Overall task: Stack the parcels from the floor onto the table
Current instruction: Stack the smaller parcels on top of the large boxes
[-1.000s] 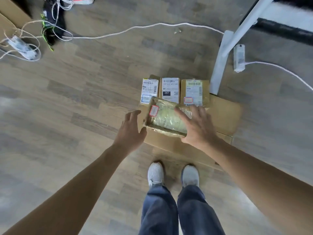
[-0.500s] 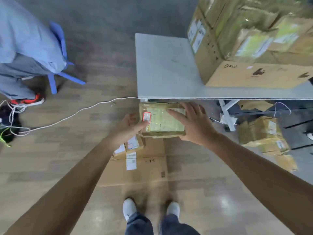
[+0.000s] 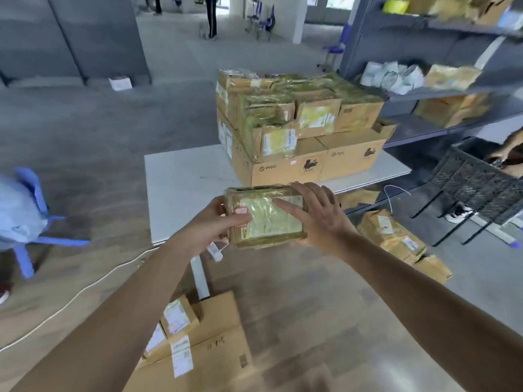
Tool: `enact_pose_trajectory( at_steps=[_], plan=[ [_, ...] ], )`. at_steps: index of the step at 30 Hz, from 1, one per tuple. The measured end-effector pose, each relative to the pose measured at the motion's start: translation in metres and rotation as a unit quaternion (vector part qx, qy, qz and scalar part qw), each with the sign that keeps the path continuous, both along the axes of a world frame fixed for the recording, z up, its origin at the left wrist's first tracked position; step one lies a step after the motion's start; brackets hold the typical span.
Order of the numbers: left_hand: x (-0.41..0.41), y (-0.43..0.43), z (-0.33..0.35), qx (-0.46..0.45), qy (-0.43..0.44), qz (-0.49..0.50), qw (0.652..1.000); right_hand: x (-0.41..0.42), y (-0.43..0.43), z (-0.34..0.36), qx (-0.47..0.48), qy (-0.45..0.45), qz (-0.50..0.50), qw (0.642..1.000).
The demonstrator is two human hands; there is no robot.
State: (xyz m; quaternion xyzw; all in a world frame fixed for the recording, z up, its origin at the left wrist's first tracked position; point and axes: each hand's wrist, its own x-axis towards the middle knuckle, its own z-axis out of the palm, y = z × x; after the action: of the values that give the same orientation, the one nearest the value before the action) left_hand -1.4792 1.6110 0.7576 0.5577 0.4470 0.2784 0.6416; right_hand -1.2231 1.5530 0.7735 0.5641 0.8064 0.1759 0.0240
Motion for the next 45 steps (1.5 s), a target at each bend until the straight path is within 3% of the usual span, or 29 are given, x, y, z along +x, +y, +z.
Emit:
enact_pose_trajectory(
  at_steps=[4, 8, 16, 23, 38, 41, 45],
  plan=[
    [0.063, -0.005, 0.018, 0.044, 0.015, 0.052, 0.998, 0.062, 0.000, 0.004, -0.015, 0.000, -0.009, 1.000],
    [0.126, -0.007, 0.034, 0.108, 0.043, 0.089, 0.989, 0.130, 0.000, 0.014, -0.018, 0.066, 0.012, 0.998],
    [0.228, -0.009, 0.054, 0.208, 0.097, 0.048, 0.972, 0.219, 0.025, 0.044, -0.078, 0.205, 0.026, 0.975],
    [0.268, 0.011, 0.056, 0.228, 0.079, 0.008, 0.970, 0.256, 0.063, 0.063, -0.158, 0.218, 0.050, 0.962],
    [0.289, 0.170, 0.071, 0.239, 0.223, -0.040, 0.944, 0.280, 0.224, 0.061, -0.131, 0.137, 0.007, 0.982],
    [0.279, 0.206, 0.082, 0.273, 0.301, -0.068, 0.911, 0.277, 0.262, 0.063, -0.131, 0.101, 0.012, 0.986],
    [0.273, 0.246, 0.076, 0.361, 0.401, -0.022, 0.842, 0.271, 0.306, 0.054, -0.119, 0.062, 0.016, 0.991]
  ],
)
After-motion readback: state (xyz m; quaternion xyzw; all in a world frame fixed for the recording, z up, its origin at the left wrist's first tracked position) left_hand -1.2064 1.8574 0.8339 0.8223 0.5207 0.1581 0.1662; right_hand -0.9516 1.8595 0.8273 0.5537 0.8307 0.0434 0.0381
